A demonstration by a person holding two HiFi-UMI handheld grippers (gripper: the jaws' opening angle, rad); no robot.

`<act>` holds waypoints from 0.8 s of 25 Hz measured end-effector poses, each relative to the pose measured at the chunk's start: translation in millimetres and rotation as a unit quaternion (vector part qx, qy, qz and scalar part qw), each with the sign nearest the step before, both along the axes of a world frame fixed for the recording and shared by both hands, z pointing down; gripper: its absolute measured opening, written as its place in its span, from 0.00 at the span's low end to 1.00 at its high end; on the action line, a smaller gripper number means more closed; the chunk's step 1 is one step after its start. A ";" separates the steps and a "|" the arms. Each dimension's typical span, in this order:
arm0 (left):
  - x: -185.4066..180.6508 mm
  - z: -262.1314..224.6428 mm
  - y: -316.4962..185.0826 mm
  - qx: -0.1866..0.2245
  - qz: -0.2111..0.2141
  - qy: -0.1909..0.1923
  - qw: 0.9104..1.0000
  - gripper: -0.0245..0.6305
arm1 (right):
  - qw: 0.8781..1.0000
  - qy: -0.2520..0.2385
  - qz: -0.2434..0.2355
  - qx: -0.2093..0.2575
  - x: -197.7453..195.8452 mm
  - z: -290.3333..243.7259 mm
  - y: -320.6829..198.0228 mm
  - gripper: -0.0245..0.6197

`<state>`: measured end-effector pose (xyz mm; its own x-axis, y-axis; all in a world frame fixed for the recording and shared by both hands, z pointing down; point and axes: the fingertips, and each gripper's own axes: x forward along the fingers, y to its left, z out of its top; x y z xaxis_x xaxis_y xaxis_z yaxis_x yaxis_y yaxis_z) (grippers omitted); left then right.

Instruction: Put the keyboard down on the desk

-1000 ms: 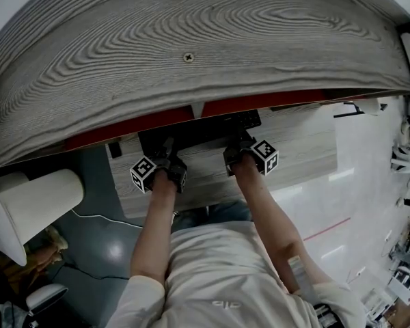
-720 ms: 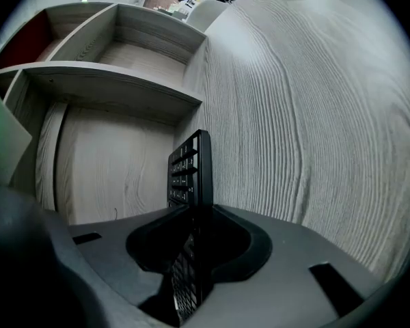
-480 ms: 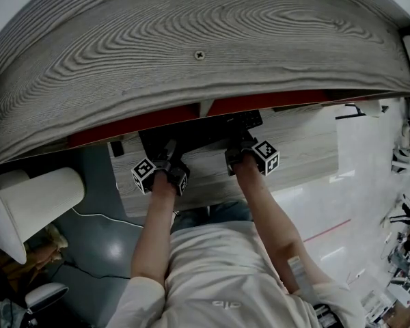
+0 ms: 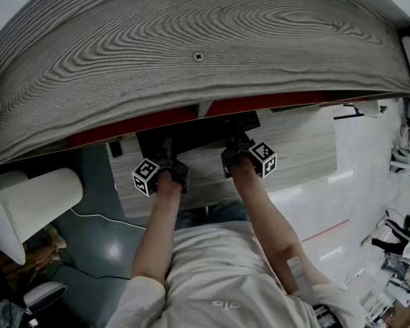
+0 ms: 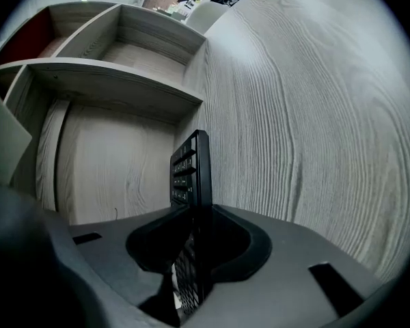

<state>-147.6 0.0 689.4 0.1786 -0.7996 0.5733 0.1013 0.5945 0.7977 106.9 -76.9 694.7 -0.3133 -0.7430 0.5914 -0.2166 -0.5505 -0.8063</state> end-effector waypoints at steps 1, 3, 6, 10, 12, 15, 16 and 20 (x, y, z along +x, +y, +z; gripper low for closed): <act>-1.4 -0.5 -0.4 0.000 -0.006 -0.004 1.000 0.56 | 1.000 0.000 0.004 -0.002 0.1 -0.3 1.9 0.22; -2.7 -0.4 0.3 -0.005 -0.008 -0.009 1.000 0.56 | 1.000 -0.003 0.013 -0.004 0.8 -0.2 5.6 0.22; -2.5 0.9 6.1 -0.029 0.009 -0.023 0.999 0.57 | 1.000 -0.008 0.029 -0.009 0.4 3.2 11.2 0.22; 10.2 -0.1 9.4 -0.042 0.048 -0.007 0.998 0.58 | 0.999 -0.015 0.041 -0.012 1.1 8.7 15.5 0.22; 9.8 -1.5 9.2 -0.038 0.048 -0.004 0.998 0.58 | 0.999 -0.015 0.040 -0.010 1.0 9.2 15.7 0.23; 7.4 -1.5 11.4 -0.034 0.045 -0.005 0.998 0.58 | 0.999 -0.019 0.036 -0.016 -0.3 11.3 17.3 0.22; 7.3 -1.4 11.9 -0.033 0.044 -0.004 0.998 0.58 | 0.999 -0.019 0.035 -0.018 -0.2 12.1 17.8 0.23; 6.7 -4.2 13.4 -0.024 0.048 -0.005 0.999 0.58 | 0.999 -0.011 0.020 -0.023 -1.5 10.6 19.1 0.30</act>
